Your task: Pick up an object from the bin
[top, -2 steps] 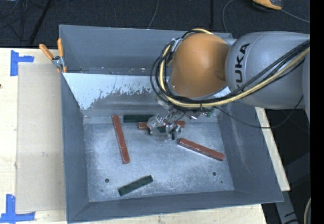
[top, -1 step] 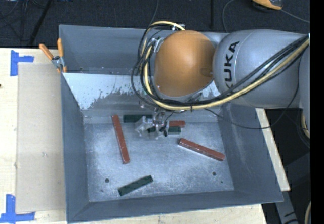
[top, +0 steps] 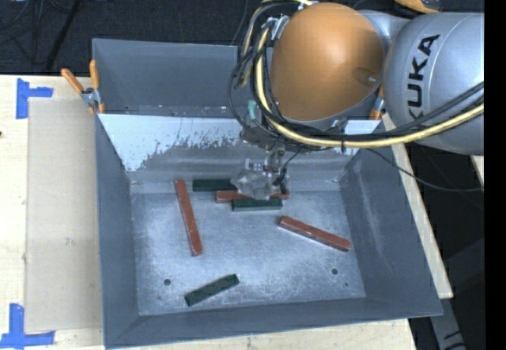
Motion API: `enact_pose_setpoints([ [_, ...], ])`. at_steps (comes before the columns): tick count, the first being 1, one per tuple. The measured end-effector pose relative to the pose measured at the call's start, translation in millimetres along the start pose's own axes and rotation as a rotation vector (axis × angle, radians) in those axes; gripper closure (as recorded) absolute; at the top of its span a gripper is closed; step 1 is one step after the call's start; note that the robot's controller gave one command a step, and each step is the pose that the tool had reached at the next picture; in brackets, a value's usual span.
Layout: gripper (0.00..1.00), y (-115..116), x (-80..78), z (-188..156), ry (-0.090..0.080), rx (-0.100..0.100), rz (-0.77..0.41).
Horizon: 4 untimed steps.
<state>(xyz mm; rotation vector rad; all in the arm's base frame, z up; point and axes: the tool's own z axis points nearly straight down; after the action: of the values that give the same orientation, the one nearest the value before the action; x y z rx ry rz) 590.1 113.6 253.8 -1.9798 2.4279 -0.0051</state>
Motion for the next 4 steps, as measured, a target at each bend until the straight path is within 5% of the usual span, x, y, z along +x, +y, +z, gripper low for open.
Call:
enact_pose_setpoints([
  [1, 1.0, 21.2, -44.9, 112.9, 0.003, -0.018, -0.145],
  [2, 0.0, 18.6, -43.8, 108.7, 0.002, -0.011, -0.14],
  [3, 0.0, -15.6, -46.8, 189.5, 0.003, -0.013, -0.163],
  [4, 1.0, -15.7, -48.3, 184.5, 0.001, -0.01, -0.162],
])
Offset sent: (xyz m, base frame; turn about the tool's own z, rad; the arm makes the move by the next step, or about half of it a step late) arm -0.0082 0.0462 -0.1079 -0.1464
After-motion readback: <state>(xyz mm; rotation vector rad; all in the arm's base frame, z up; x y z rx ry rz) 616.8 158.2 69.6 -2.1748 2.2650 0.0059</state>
